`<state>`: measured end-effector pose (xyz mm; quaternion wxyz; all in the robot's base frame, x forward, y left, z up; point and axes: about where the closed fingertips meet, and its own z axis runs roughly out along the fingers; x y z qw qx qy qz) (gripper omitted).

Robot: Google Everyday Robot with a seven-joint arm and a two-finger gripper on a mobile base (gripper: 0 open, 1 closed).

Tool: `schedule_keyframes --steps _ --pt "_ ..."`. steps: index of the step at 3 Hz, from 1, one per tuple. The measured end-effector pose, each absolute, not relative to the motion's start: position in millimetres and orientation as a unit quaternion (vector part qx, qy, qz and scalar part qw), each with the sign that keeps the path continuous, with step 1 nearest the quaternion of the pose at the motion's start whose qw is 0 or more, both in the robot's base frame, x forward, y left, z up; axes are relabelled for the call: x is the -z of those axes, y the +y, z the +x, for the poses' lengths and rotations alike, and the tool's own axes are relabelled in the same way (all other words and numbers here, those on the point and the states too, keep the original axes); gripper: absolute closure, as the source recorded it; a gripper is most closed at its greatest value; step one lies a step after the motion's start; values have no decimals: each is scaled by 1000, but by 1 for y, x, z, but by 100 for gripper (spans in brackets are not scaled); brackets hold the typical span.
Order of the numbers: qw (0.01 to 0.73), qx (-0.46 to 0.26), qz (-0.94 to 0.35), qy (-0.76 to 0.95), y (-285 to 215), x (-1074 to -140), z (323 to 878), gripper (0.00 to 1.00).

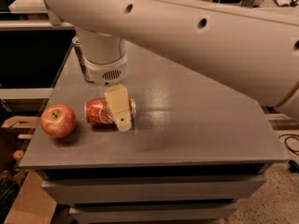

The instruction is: Move coke can near apple

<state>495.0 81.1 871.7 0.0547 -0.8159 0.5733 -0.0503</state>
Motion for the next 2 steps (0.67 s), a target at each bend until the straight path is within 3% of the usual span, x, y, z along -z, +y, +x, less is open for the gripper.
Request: schedule_keyframes --steps 2 --pt "61 31 -821 567 70 -887 503 0"
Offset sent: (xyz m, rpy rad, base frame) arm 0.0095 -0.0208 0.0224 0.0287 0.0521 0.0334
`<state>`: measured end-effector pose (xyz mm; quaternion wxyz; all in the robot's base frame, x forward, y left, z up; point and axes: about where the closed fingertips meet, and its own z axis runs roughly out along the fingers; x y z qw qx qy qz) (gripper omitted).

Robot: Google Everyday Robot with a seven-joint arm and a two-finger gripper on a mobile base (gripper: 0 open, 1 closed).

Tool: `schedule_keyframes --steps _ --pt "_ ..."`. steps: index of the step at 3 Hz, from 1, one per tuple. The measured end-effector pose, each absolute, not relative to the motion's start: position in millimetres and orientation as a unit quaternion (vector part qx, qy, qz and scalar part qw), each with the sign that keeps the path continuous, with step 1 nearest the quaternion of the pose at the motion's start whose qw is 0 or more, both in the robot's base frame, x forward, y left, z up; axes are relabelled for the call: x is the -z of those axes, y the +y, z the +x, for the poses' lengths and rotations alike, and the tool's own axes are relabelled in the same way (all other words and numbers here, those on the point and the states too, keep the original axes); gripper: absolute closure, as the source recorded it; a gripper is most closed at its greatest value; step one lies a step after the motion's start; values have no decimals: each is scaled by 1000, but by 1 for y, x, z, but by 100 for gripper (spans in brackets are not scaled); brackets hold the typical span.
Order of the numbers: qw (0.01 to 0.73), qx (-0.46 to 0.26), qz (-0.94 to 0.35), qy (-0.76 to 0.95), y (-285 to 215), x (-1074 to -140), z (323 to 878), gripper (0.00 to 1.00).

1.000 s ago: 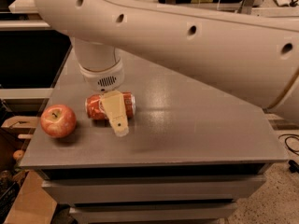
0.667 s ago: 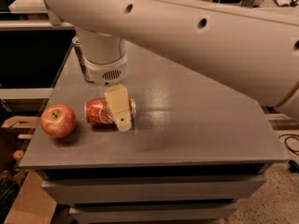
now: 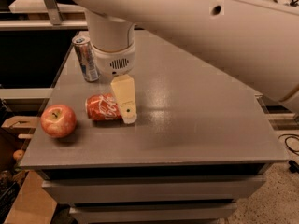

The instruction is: Move coke can near apple

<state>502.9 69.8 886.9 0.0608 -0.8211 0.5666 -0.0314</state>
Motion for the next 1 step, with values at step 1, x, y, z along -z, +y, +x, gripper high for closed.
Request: schedule_keyframes --steps 1 --pt "57 25 -826 560 66 -889 504 0"
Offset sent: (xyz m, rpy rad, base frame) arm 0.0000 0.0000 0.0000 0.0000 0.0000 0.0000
